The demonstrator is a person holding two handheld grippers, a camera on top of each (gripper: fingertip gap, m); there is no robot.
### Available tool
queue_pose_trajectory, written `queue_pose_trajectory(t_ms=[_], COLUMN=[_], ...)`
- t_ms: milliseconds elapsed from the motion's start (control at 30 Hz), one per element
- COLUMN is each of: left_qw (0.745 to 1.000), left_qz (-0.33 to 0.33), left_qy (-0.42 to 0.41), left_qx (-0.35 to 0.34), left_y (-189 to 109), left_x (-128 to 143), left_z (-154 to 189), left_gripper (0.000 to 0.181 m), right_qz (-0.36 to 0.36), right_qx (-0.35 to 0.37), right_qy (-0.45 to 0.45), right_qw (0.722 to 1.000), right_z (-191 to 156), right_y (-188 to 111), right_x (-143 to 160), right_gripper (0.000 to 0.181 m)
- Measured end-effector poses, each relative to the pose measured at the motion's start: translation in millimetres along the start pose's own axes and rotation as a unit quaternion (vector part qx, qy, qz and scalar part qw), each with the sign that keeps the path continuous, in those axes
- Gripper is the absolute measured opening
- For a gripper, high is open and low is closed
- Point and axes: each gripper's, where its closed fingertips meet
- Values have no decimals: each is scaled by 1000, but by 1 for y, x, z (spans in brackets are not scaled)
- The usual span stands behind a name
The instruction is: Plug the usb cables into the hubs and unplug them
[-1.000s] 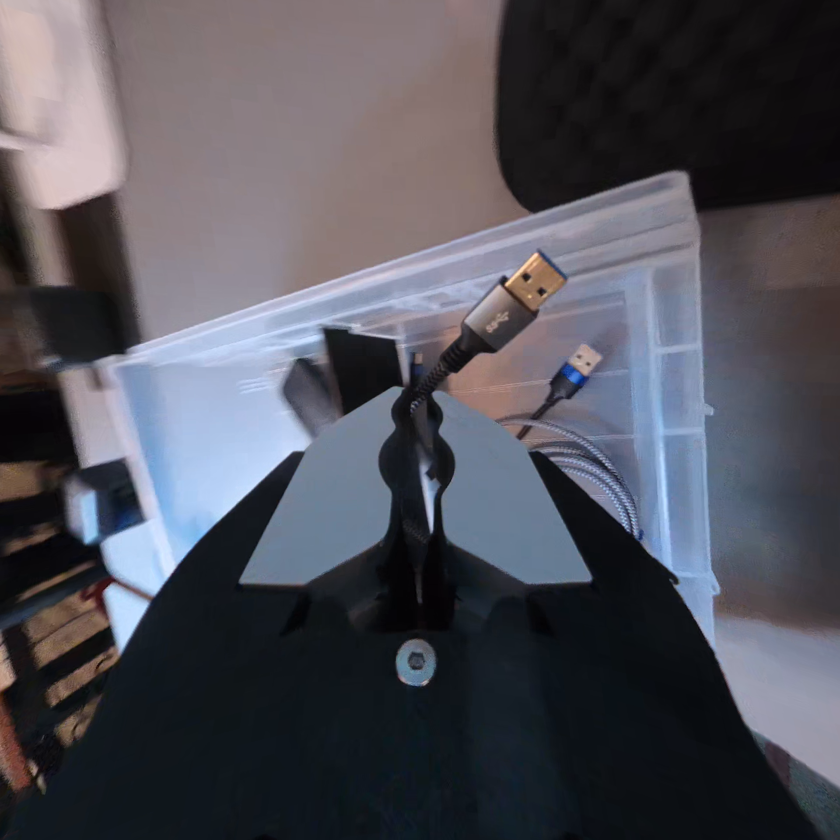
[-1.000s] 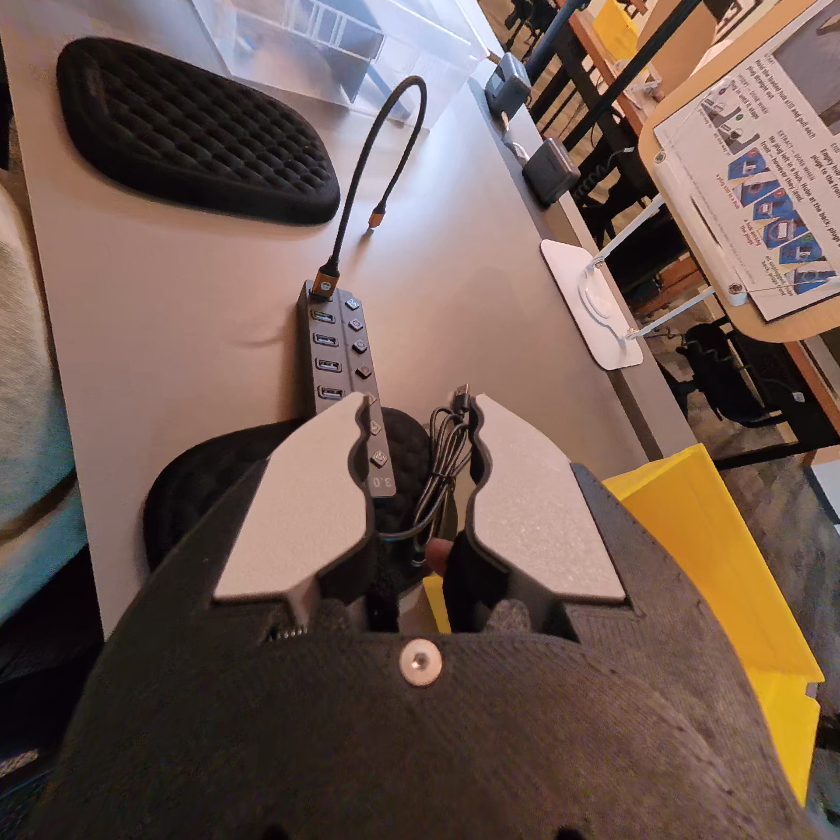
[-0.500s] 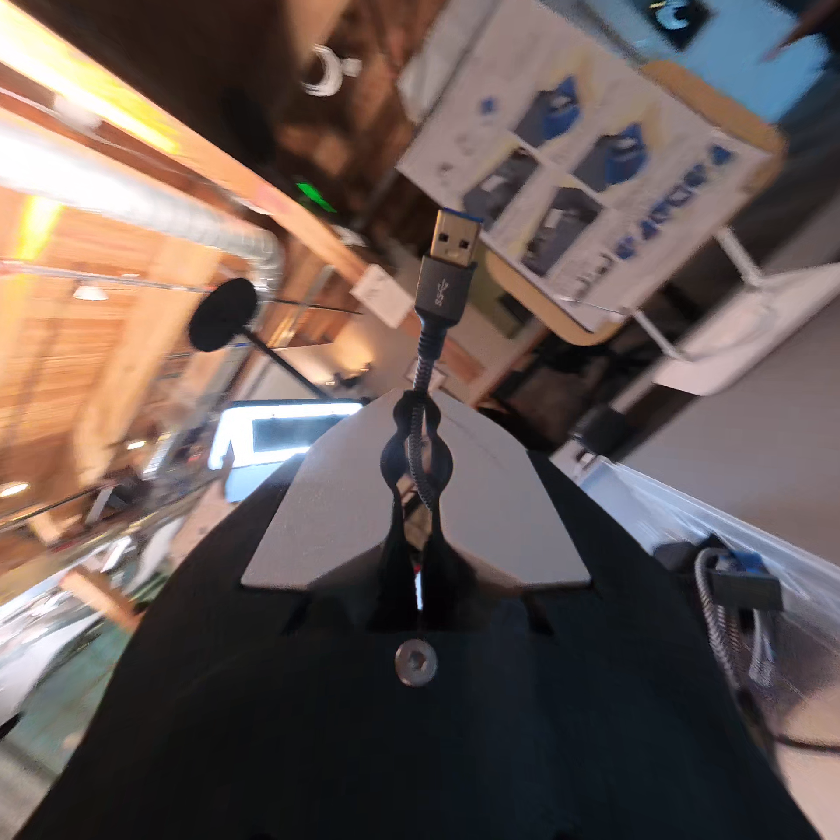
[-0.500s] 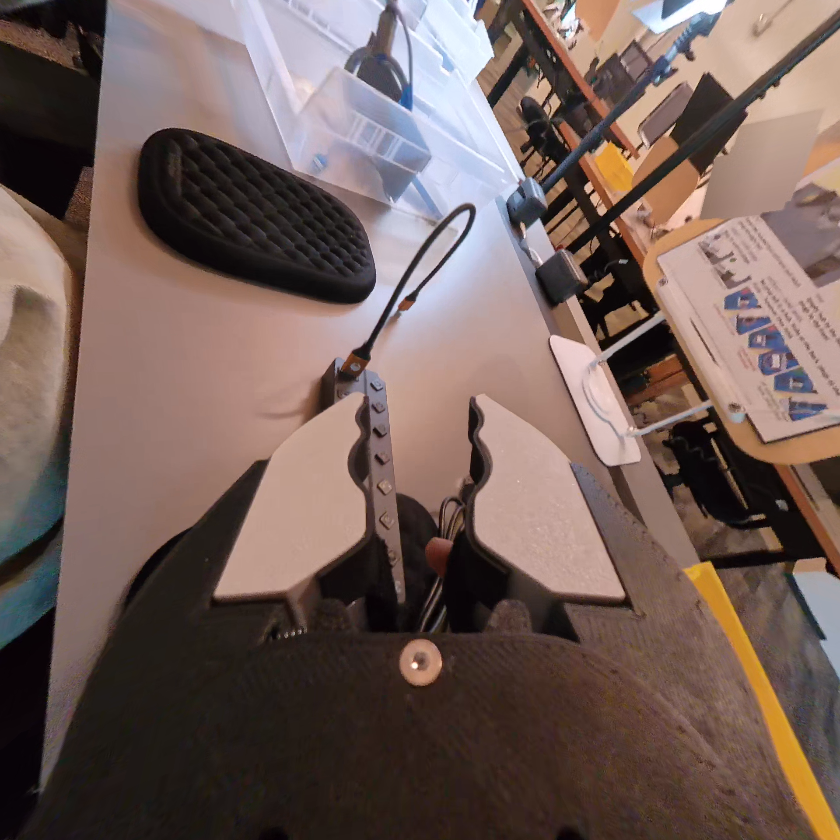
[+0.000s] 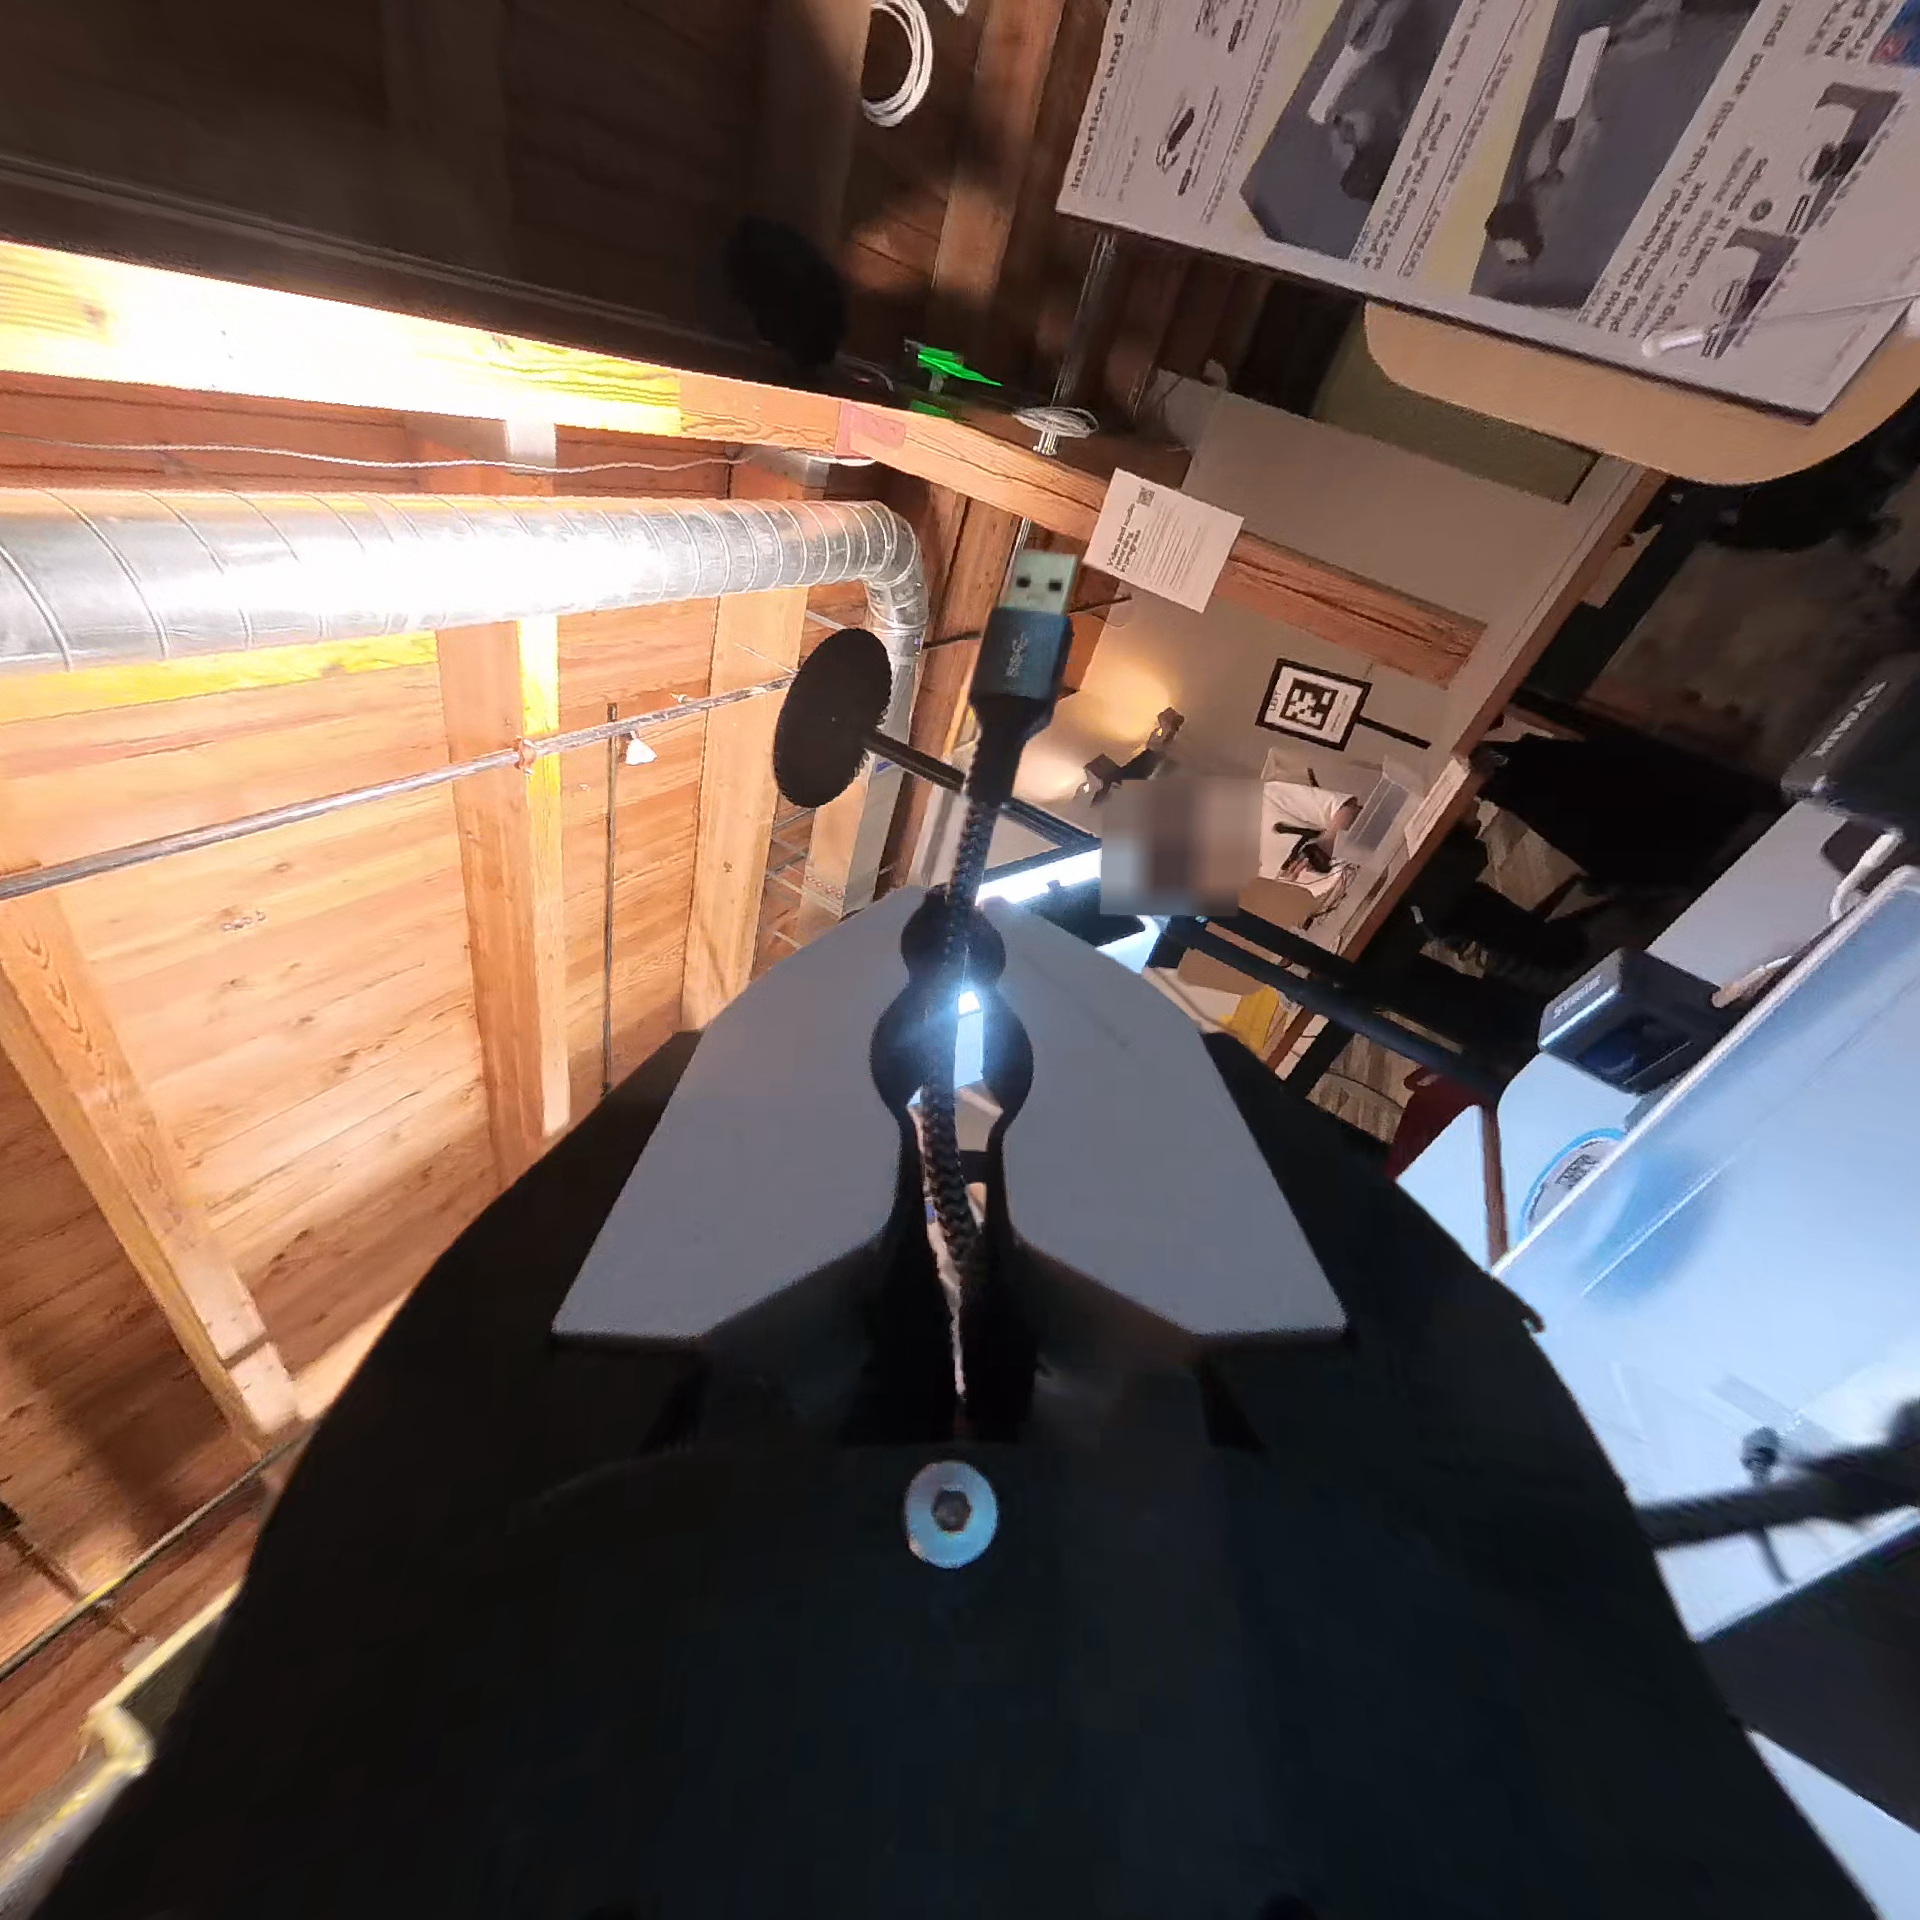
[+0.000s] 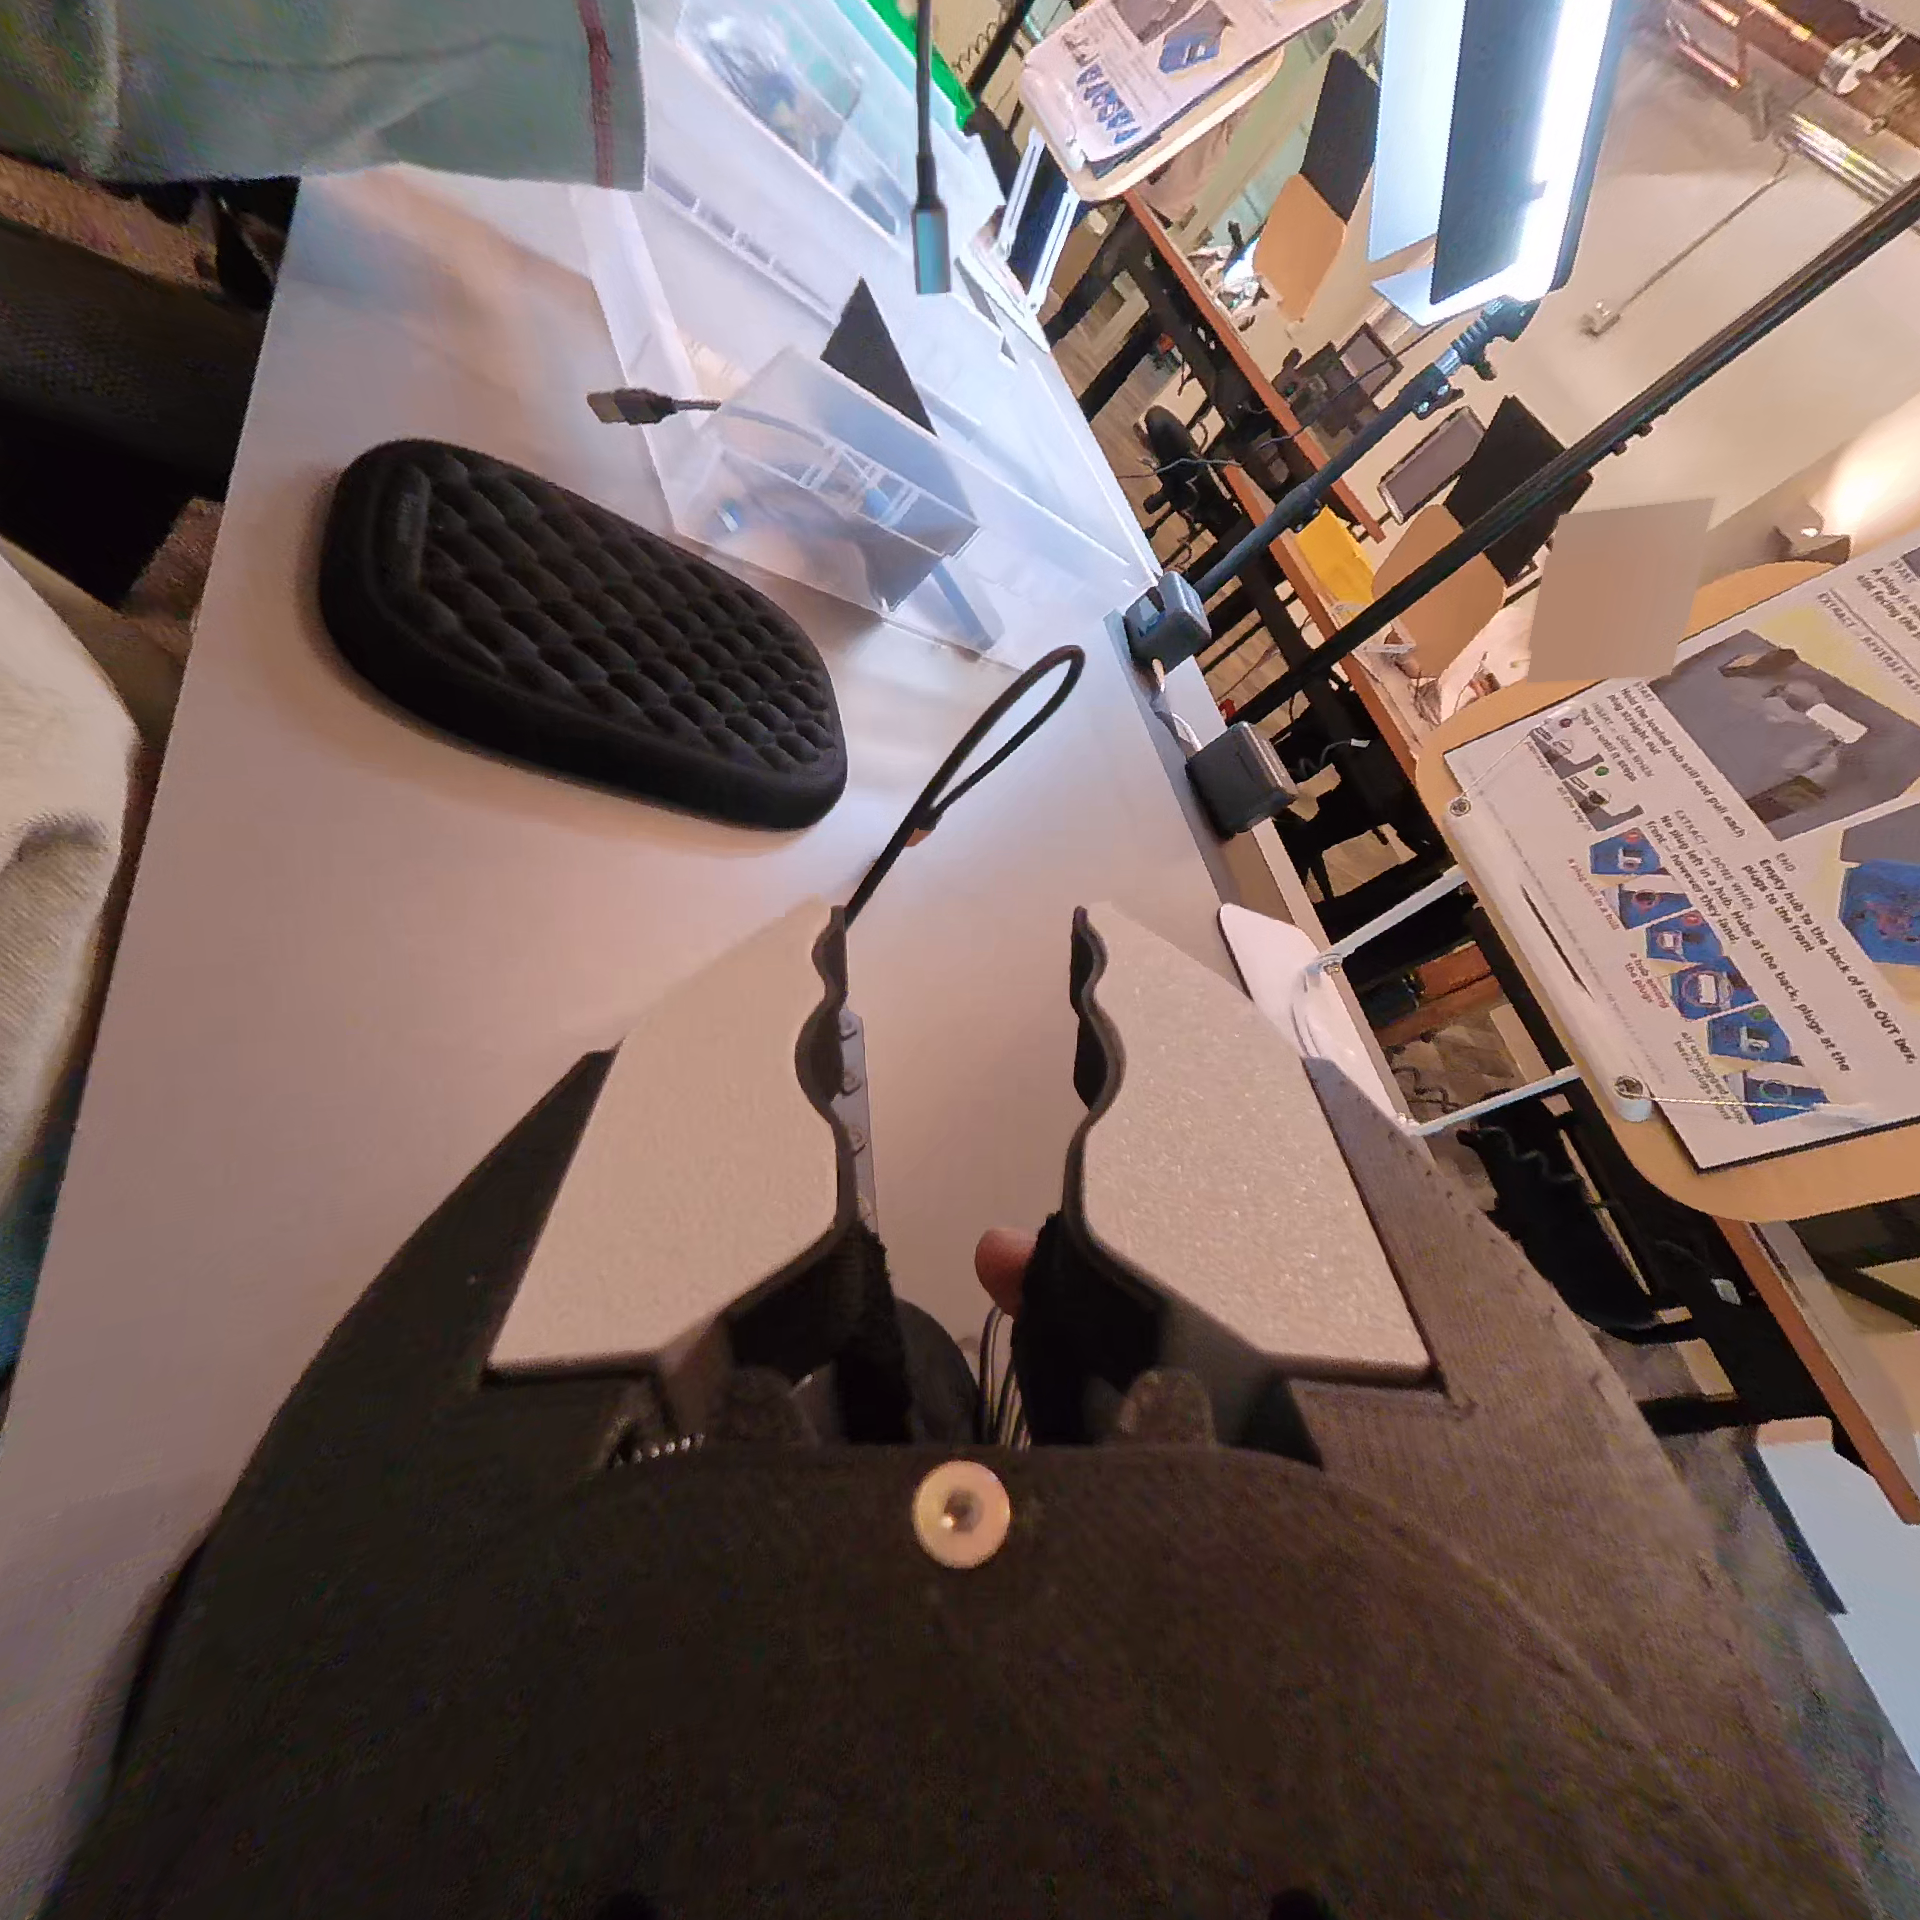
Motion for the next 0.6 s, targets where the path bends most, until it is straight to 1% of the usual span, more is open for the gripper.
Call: queue_pose_trajectory(t_ms=[100,233,267,333,400,467,533,600], left_qw=[997,978,970,944,911,885,873,860], left_qz=[31,96,114,144,178,205,217,225], left_qy=[-60,-142,-162,-202,-225,-218,-203,-196], left_qx=[36,116,142,219,296,356,386,413], left_y=[-9,-35,-43,-61,-81,-100,-112,-122], left_x=[-18,-64,-77,-101,-128,-152,-168,-181], left_z=[0,-7,-10,-6,6,26,46,65], left_gripper=[4,3,3,4,3,3,3,4], right_qz=[25,46,55,93,152,206,241,259], right_qx=[-3,-9,-10,-7,1,2,10,21], right_qy=[9,2,1,3,8,14,20,15], right_qw=[1000,999,998,996,988,978,970,966], right_z=[0,-6,-7,-7,-6,-5,0,6], right_y=[4,12,14,17,19,21,22,24], right_x=[-7,-18,-23,-40,-68,-97,-119,-135], right_gripper=[41,41,41,42,44,47,49,51])
Point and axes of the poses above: each gripper's, where its closed fingertips meet, y out along the fingers, x out of its underside, z = x × y across the jaws, and after that the axes turned 6 degrees about y, right-handed
